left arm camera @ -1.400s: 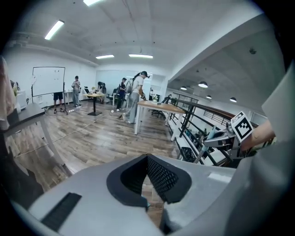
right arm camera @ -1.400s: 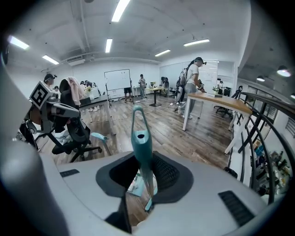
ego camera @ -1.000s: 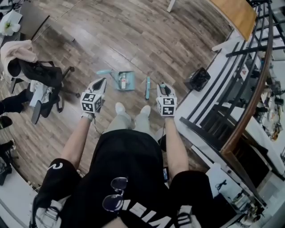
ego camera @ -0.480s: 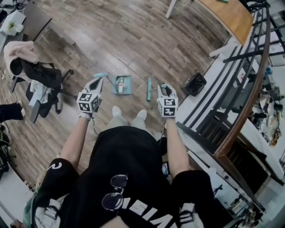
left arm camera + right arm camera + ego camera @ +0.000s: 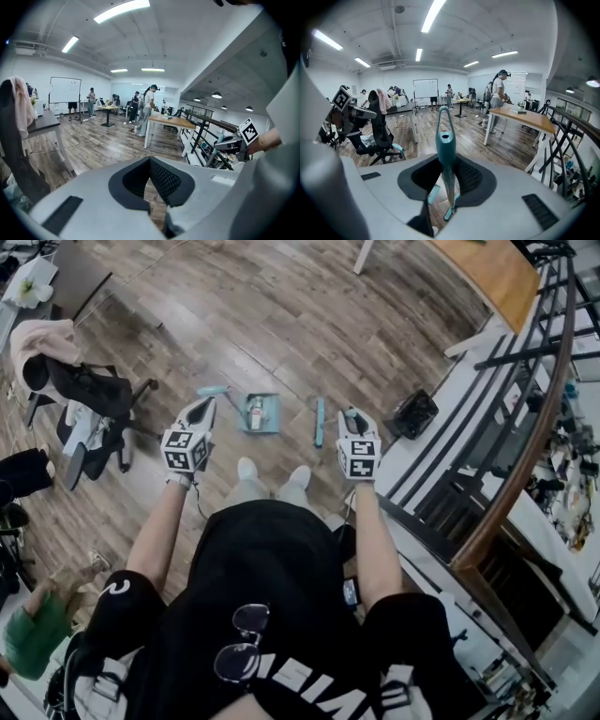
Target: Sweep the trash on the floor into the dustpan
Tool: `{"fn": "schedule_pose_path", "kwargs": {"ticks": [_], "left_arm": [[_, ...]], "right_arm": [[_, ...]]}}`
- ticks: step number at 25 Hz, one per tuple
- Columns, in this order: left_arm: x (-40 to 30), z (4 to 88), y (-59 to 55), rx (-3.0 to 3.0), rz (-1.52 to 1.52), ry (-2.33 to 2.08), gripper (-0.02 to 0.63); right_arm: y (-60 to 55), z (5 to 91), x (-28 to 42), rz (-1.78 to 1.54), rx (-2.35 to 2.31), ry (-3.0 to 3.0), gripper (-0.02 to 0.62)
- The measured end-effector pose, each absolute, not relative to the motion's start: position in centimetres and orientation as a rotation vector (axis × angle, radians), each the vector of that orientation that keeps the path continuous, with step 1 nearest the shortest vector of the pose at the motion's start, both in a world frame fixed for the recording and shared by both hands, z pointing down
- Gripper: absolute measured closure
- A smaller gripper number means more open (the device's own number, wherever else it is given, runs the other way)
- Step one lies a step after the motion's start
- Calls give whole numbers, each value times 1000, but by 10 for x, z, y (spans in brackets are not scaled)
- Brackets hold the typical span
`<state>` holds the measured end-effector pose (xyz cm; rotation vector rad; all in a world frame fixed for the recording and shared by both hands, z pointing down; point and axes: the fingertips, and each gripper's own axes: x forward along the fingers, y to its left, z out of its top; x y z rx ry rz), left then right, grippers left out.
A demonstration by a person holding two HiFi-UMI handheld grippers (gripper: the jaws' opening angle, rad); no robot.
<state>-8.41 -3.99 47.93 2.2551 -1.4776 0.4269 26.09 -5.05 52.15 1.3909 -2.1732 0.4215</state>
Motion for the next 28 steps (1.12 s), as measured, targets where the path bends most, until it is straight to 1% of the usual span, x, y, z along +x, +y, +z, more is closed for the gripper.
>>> {"fn": "schedule_pose_path", "kwargs": {"ticks": [28], "left_arm": [[-90,476,-39,2251,406,-1496,607]], "right_arm": [[-46,517,256,414,1383,-2171,509]]}}
